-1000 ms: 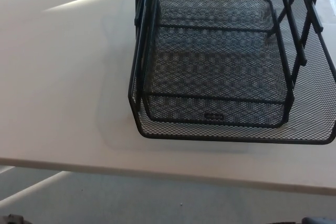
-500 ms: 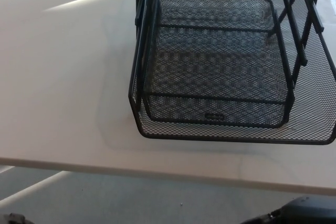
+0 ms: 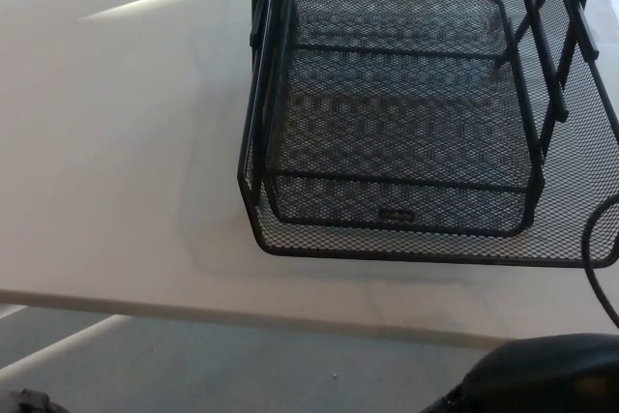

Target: A balck drawer is kept on the middle of the table and the robot uses its right hand to push it back away from the robot

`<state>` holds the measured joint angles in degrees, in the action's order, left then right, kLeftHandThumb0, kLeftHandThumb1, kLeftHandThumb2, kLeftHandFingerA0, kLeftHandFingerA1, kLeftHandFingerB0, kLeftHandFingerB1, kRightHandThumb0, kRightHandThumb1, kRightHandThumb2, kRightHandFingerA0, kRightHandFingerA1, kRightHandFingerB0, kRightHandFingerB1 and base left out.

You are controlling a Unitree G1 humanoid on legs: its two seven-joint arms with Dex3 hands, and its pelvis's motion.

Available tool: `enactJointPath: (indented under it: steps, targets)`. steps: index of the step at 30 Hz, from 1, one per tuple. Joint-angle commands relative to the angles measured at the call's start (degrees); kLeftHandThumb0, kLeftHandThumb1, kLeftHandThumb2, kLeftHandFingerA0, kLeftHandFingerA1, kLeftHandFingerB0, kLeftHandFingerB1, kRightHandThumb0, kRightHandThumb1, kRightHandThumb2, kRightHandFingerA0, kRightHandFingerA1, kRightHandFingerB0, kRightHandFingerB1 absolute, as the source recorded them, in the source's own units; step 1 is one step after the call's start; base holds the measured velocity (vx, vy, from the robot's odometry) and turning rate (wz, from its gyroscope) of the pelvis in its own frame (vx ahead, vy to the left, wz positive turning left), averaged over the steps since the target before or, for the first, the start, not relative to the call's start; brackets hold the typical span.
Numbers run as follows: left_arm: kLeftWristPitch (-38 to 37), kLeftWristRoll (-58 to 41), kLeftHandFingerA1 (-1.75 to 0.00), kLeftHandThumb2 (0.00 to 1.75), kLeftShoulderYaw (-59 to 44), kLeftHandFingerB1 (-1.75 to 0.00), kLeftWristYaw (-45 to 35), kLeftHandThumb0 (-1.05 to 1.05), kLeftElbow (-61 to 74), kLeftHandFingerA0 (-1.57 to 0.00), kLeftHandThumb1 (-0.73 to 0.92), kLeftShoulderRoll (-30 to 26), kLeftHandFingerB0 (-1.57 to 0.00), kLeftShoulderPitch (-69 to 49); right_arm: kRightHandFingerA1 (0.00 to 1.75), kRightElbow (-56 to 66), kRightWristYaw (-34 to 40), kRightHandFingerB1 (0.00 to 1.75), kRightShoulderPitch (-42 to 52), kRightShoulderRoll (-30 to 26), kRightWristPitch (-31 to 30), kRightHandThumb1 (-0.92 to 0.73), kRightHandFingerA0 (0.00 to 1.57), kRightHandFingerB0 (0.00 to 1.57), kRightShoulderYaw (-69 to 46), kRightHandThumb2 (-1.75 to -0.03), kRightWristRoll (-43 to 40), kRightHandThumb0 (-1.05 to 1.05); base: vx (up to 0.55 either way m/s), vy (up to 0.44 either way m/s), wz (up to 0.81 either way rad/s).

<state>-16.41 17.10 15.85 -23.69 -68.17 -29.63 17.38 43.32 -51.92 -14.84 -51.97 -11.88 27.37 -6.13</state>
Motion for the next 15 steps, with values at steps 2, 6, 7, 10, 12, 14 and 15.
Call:
enactJointPath:
  steps: [2,6,7,10,12,14,15]
  targets:
    - [-1.2,1.6,-0.36,0.65,0.9,-0.33,-1.2,-0.63,-0.6,-0.41,0.73,-1.1,-0.31,0.5,0.39,1.0,-12.2,0.31,-10.6,3.5,-15.4,-0.91,0.36,0.25,7.9,-0.73,-7.1,-0.78,0.0,0.0,0.0]
    - [-0.9,1.9,-0.35,0.62,1.2,-0.31,-0.5,-0.57,-0.9,-0.42,0.76,-1.1,-0.32,0.6,0.38,0.1,-12.6,0.32,-13.4,5.3,-18.1,-0.92,0.36,0.26,10.1,-0.72,-6.7,-0.75,0.0,0.0,0.0]
    - [-1.0,2.0,-0.35,0.62,1.4,-0.31,-0.5,-0.57,-0.8,-0.42,0.76,-1.1,-0.32,0.6,0.38,-0.3,-12.6,0.32,-14.0,5.8,-18.6,-0.92,0.36,0.26,10.6,-0.72,-6.5,-0.75,0.0,0.0,0.0]
    - [-1.1,2.0,-0.35,0.64,1.5,-0.31,-0.6,-0.61,-0.8,-0.39,0.75,-1.0,-0.29,0.5,0.39,-1.7,-12.4,0.32,-15.2,7.2,-19.4,-0.91,0.33,0.25,11.2,-0.72,-6.4,-0.75,0.0,0.0,0.0]
    - [-1.1,1.8,-0.36,0.64,1.4,-0.32,-0.8,-0.61,-1.0,-0.4,0.74,-0.9,-0.3,0.7,0.39,-3.6,-12.4,0.32,-16.2,8.6,-19.7,-0.92,0.33,0.24,11.6,-0.72,-6.5,-0.76,0.0,0.0,0.0]
    - [-1.2,1.6,-0.36,0.66,1.3,-0.33,-1.0,-0.62,-1.0,-0.39,0.73,-0.9,-0.3,0.7,0.39,-5.0,-12.8,0.32,-17.9,9.9,-21.2,-0.92,0.32,0.24,12.1,-0.72,-6.7,-0.77,0.0,0.0,0.0]
    - [-1.2,1.5,-0.36,0.65,1.3,-0.32,-1.2,-0.61,-0.9,-0.4,0.74,-0.9,-0.31,0.7,0.38,-5.7,-13.0,0.32,-18.9,10.5,-21.7,-0.92,0.32,0.25,12.3,-0.72,-6.7,-0.76,0.0,0.0,0.0]
